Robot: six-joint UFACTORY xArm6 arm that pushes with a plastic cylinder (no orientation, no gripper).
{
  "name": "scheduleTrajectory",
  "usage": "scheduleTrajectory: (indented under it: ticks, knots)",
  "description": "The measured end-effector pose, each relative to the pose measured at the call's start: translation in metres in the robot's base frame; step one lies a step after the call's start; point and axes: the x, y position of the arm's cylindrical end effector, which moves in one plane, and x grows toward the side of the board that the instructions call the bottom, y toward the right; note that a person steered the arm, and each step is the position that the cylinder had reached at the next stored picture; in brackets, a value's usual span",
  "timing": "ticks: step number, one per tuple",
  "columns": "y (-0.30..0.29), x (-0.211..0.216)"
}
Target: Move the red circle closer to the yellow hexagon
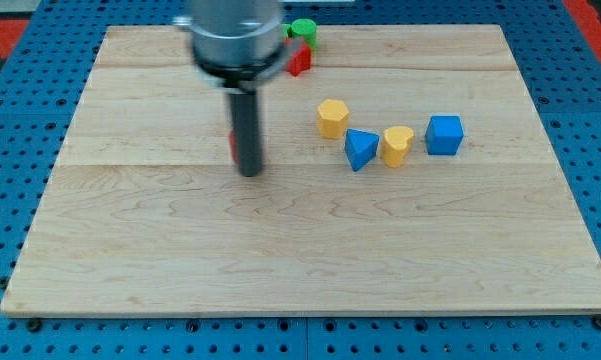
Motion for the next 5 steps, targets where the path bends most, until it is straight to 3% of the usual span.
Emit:
scheduleTrajectory:
  ticks: [1, 2, 4, 5]
  knots:
    - [-0.058, -0.003]
    - [-0.038, -0.018]
    - [0.082, -0.029]
    - [0.008, -0.044]
